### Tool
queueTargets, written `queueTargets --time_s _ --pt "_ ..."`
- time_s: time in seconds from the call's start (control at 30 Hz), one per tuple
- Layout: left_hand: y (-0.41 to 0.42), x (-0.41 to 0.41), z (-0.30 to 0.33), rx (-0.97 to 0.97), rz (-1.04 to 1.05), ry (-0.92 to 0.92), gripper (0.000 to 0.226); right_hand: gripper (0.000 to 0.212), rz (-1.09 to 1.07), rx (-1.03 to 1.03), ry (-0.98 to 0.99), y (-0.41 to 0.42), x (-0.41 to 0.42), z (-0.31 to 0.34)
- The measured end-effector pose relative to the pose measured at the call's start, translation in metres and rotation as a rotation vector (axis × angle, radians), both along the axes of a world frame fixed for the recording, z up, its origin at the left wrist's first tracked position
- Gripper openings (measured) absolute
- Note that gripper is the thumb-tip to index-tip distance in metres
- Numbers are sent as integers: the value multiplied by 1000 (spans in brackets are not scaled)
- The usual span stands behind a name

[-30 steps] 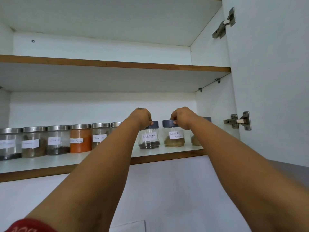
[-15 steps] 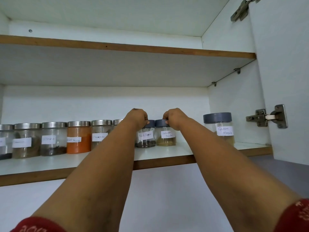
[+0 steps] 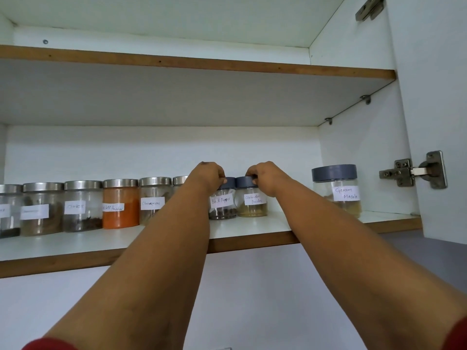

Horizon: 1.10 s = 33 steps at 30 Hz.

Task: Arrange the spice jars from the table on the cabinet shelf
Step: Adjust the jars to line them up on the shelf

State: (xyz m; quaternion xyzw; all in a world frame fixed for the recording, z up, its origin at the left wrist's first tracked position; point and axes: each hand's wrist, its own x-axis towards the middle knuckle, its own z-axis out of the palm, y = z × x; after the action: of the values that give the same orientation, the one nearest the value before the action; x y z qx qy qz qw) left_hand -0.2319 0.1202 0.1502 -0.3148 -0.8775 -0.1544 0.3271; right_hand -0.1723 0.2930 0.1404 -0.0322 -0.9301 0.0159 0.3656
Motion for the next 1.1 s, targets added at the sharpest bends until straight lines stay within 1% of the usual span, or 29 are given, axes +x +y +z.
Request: queueTargets --time_s 0.3,0.4,0.5,0.57,0.67,0.73,0.77,0.83,0.9,0.97,1.0,1.03,1.1 --pt "-3 -3 -2 4 -16 42 25 31 8 8 14 0 1 -2" --pt "-5 -3 -3 13 -26 69 27 34 7 8 8 0 -1 -2" --pt "-4 -4 -4 57 -52 154 37 41 29 -24 25 -1 -3 -3" --pt "-1 -2 -4 72 -63 228 42 42 34 10 85 -5 2 -4" --pt "3 7 -4 83 -30 461 41 41 -39 116 249 -14 14 -9" --pt "9 21 -5 189 -52 584 32 44 -78 222 374 -22 28 -10" --pt "12 32 -7 249 -83 610 28 47 -89 271 436 -24 38 -10" --pt "17 65 -12 292 -134 573 26 46 -88 323 559 -25 61 -10" --pt "24 103 -24 200 -185 418 28 36 -117 306 626 -16 87 -7" --pt "38 139 -51 19 -193 215 33 28 -196 239 609 3 115 -1" --pt "45 154 -71 -53 -177 169 40 29 -246 191 565 14 131 1" --pt "50 165 -93 -84 -148 186 47 32 -283 132 492 26 145 4" --pt "55 175 -128 -25 -78 359 53 36 -319 31 244 49 171 8"
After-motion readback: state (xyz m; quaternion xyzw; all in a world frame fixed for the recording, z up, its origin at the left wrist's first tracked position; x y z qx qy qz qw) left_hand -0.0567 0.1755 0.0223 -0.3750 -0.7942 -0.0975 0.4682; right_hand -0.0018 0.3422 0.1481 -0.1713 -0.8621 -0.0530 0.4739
